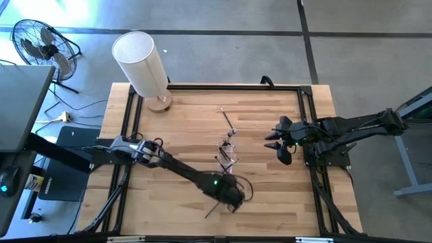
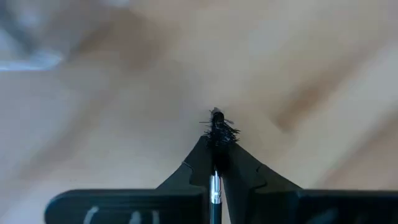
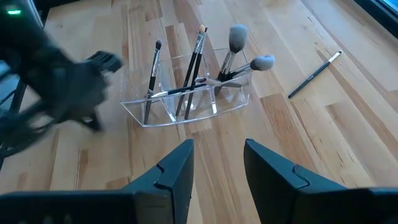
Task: Pick & Place Makeup Brushes
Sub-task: Put the lash brush into the transparent organizer
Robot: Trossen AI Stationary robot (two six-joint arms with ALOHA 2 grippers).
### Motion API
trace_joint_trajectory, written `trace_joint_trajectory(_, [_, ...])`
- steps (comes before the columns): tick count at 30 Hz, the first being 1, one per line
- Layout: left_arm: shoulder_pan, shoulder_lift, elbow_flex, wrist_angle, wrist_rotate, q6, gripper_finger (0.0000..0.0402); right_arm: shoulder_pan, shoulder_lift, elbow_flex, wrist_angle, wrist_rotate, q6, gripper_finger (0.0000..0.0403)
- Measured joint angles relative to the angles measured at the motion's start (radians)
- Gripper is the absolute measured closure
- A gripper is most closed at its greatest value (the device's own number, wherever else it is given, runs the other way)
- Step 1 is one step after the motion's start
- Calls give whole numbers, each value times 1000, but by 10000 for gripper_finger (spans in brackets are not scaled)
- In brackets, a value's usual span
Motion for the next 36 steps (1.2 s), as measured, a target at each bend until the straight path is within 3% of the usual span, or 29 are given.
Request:
trace_joint_trajectory(4, [-56, -46, 52, -43, -109, 69, 391, 0, 0, 0, -23, -3, 0, 269])
trace_joint_trajectory(9, [-122, -179, 57, -162, -328, 85, 391, 0, 0, -3, -57, -5, 17, 269])
trace_joint_trajectory(12, [-173, -235, 53, -228, -494, 68, 391, 0, 0, -4, -68, -4, 23, 269])
trace_joint_trajectory(17, [-215, -339, 31, -202, -795, 110, 391, 0, 0, -4, -66, -4, 22, 269])
trace_joint_trajectory(20, [-189, -363, -40, -68, -853, 192, 391, 0, 0, -4, -66, -4, 26, 269])
trace_joint_trajectory(29, [-98, -460, -332, 520, -840, 550, 391, 0, 0, -4, -64, -17, 37, 269])
trace_joint_trajectory(33, [-101, -516, -485, 618, -891, 601, 391, 0, 0, -4, -63, -33, 50, 269])
trace_joint_trajectory(36, [-92, -571, -629, 871, -906, 630, 391, 0, 0, -4, -63, -33, 51, 269])
